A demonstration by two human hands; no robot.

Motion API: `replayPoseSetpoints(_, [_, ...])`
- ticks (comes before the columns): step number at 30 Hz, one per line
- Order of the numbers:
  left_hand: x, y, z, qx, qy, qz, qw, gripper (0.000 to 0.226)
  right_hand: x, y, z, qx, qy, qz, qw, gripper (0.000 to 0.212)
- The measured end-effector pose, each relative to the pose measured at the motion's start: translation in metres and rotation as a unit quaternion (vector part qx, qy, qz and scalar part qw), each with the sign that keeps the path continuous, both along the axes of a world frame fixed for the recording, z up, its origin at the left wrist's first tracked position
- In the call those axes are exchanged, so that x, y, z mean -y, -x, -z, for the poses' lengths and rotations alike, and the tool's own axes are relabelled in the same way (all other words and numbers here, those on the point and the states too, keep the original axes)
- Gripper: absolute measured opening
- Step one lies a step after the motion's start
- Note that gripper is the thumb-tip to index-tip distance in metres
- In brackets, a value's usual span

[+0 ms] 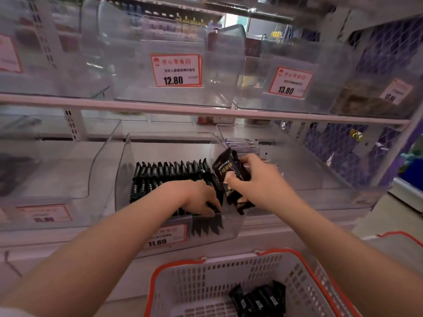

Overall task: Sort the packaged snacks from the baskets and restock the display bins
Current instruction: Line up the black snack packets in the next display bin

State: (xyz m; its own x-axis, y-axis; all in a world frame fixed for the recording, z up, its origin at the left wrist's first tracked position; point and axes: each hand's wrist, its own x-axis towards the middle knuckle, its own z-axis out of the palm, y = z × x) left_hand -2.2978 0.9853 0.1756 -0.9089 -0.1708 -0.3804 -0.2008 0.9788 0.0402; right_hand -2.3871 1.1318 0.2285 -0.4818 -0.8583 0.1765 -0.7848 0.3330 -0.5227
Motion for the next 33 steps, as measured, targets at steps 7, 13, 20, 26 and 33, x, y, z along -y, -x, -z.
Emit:
replayPoseSetpoints(7, [0.005, -0.008, 0.008, -0.023, 0.025, 0.047, 0.998, 0.042, 0.046, -0.023, 0.019, -0.309, -0.191, 0.020, 0.931, 0.036])
replayPoseSetpoints(13, [0.016, -0.018, 0.011, -0.122, -0.088, -0.010, 0.989, 0.030, 0.063, -0.029, 0.039, -0.307, -0.260, 0.014, 0.915, 0.034])
replayPoseSetpoints(20, [0.026, -0.014, 0.009, -0.288, -0.062, -0.075, 0.953, 0.064, 0.057, -0.019, 0.043, -0.259, -0.200, -0.004, 0.945, 0.037])
replayPoseSetpoints(26, [0.019, -0.003, 0.013, -0.292, 0.089, -0.010, 0.952, 0.047, 0.055, -0.011, 0.034, -0.227, -0.220, -0.050, 0.948, 0.050])
replayPoseSetpoints(33, [0.028, -0.035, -0.004, -0.225, 0.164, 0.029, 0.960, 0.037, 0.051, -0.008, 0.014, -0.195, -0.301, -0.099, 0.928, 0.030])
